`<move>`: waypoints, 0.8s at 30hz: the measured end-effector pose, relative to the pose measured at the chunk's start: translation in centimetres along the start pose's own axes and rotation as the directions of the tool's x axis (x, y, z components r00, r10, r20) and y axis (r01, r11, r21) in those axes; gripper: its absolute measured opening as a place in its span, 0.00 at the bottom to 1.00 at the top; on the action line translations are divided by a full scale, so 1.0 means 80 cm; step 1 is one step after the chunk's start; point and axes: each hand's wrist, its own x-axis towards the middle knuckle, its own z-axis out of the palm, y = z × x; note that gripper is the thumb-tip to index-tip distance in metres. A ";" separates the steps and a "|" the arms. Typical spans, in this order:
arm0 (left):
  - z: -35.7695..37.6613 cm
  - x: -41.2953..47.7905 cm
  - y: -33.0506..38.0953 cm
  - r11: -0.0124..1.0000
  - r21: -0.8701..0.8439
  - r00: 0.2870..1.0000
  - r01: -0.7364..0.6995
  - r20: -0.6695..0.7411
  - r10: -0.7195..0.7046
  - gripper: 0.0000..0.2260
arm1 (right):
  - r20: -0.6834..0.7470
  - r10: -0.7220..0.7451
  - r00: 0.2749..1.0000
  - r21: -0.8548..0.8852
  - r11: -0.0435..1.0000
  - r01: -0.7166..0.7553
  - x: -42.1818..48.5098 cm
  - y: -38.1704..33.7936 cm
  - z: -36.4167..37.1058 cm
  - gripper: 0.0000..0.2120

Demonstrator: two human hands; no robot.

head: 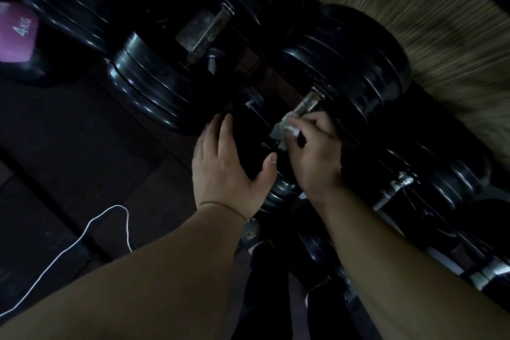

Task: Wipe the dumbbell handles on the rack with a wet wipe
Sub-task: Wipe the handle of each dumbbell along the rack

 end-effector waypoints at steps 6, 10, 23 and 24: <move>0.000 -0.001 -0.001 1.000 0.001 1.000 -0.004 -0.011 0.004 0.42 | -0.058 0.115 0.992 0.051 0.992 -0.112 0.025 -0.001 -0.021 0.09; 0.000 0.000 -0.002 1.000 -0.004 1.000 -0.011 -0.012 0.011 0.42 | -0.190 0.021 0.982 -0.005 1.000 -0.022 0.018 -0.005 -0.008 0.08; 0.000 -0.002 -0.002 1.000 -0.029 1.000 -0.006 -0.018 0.005 0.42 | -0.078 -0.183 0.980 -0.089 0.980 0.177 0.028 0.010 -0.010 0.10; 0.000 -0.002 -0.002 1.000 -0.031 1.000 -0.007 -0.018 0.007 0.42 | -0.014 -0.199 0.980 -0.100 0.975 0.196 0.025 0.010 -0.009 0.12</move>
